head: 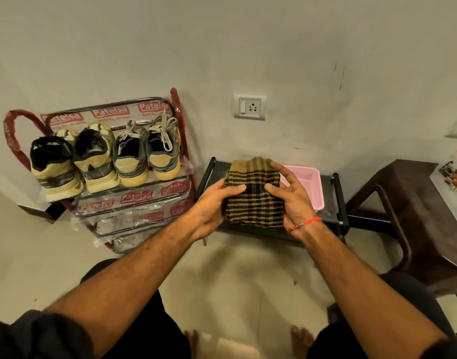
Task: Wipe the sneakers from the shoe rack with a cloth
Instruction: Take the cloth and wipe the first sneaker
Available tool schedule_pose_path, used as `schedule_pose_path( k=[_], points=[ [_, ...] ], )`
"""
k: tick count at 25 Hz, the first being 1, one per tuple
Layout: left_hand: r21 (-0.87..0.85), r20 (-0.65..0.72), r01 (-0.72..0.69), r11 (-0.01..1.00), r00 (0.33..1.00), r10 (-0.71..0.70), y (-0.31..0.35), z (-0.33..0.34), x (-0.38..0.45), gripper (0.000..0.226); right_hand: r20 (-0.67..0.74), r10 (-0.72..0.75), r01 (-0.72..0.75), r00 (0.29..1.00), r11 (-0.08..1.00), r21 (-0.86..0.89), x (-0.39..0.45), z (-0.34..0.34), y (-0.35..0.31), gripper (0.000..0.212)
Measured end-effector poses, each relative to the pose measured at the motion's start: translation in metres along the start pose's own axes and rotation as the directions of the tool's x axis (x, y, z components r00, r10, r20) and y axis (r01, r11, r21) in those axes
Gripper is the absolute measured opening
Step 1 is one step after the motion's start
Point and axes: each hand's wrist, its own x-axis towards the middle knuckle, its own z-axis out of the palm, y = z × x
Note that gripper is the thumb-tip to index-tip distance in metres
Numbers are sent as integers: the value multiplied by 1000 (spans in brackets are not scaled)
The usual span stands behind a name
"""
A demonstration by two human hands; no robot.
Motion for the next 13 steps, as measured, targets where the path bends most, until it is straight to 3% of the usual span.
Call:
schedule_pose_path(
  k=[5,8,10,13],
  points=[
    [-59,-70,-19,998,997,15,-32,-25,55,39,-73,58,-67,996,990,-124,52,-19,13,51],
    [5,-175,-62,998,983,62,-33,-29,87,40,-116,105,-124,988,978,-166,75,-21,39,51],
    [18,-243,-93,995,965,95,-23,-32,96,42,-75,106,-118,992,977,-176,81,-21,37,55],
    [70,-225,-69,995,971,83,-20,-31,92,47,-56,133,-140,990,980,-145,75,-27,34,56]
  ],
)
